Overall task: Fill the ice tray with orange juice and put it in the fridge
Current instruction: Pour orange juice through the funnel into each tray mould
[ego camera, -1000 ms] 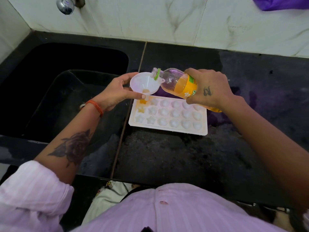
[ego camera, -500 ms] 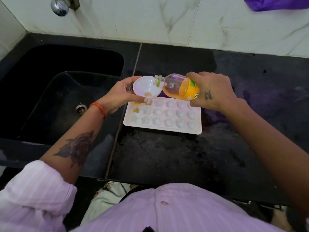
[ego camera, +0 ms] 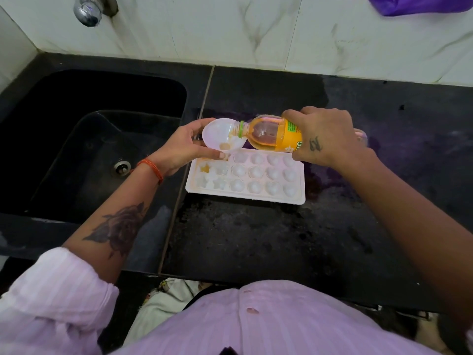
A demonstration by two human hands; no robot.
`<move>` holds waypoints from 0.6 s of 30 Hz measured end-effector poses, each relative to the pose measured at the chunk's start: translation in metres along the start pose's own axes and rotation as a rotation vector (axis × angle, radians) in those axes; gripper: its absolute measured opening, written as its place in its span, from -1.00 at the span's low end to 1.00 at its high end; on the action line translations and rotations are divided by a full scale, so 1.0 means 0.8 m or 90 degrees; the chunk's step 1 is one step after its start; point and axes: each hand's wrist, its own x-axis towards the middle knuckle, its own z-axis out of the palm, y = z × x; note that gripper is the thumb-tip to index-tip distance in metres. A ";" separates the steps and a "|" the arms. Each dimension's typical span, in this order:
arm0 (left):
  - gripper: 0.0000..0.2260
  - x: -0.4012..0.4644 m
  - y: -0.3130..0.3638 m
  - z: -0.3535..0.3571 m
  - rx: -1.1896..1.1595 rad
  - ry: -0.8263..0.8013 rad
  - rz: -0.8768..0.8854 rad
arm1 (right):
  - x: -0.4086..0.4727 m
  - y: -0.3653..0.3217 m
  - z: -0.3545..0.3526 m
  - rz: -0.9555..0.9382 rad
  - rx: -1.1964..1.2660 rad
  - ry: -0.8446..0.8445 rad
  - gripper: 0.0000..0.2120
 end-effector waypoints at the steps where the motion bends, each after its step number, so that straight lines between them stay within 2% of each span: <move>1: -0.35 0.000 0.000 0.000 0.002 0.001 -0.002 | 0.000 0.000 0.000 -0.002 -0.004 0.002 -0.35; 10: -0.38 0.000 0.002 -0.001 -0.018 -0.002 0.009 | 0.001 0.004 0.000 0.001 0.015 0.007 -0.34; 18: -0.39 0.001 0.006 -0.001 -0.025 -0.005 0.030 | -0.003 0.005 0.005 0.028 0.125 -0.001 -0.30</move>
